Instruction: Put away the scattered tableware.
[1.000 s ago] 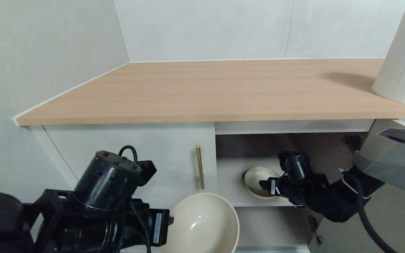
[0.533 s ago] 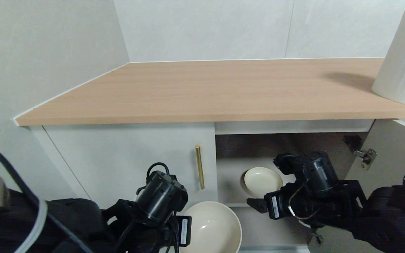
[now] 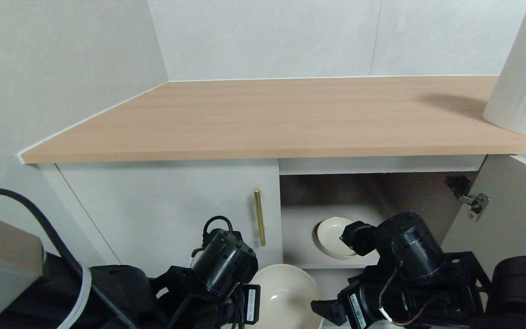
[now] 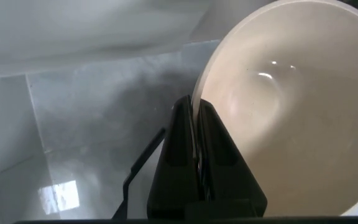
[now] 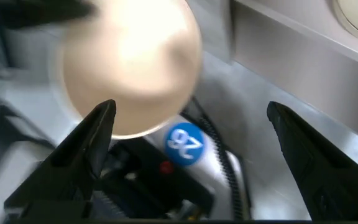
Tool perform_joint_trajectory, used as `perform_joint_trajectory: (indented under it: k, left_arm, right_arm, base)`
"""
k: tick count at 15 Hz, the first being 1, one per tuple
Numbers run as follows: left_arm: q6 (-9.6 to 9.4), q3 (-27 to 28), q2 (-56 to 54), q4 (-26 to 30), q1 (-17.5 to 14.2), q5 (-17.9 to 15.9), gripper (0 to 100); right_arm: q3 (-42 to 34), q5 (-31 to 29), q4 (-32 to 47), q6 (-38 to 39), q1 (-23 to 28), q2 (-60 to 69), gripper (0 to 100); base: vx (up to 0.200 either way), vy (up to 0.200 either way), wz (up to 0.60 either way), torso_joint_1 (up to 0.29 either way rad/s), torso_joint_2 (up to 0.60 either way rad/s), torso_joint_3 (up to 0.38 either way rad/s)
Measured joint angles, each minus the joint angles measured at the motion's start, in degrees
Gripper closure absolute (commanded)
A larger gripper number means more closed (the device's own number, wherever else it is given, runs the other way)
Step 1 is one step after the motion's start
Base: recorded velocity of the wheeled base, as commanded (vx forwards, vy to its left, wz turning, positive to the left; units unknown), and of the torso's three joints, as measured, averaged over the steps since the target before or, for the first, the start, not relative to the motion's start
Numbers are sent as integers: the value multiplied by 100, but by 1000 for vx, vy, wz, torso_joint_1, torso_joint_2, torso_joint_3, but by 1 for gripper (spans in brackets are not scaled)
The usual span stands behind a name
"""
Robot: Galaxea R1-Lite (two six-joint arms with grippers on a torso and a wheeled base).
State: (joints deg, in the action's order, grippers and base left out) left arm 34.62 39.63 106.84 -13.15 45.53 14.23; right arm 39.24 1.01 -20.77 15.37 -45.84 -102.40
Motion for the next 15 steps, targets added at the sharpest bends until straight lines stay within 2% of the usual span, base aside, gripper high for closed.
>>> perform_joint_trajectory:
  k: [2,6,7,15]
  left_arm:
    - [0,-13,-74,5,52,0,100]
    - [-9,-27,-124,13,94,16,100]
    - [-9,-33,-122,22,94,17,100]
    - [-6,-33,-80,21,99,-2,100]
  right_arm:
    - [28,-388,-128,-49,-61,-283,0]
    - [52,-438,-277,-46,-88,-568,0]
    - [56,-440,-279,-40,-90,-597,100]
    - [61,-440,-421,-10,-72,-645,100]
  base:
    - [0,0,0,0,0,0]
    - [0,0,0,0,0,0]
    - [0,0,0,0,0,0]
    - [0,0,0,0,0,0]
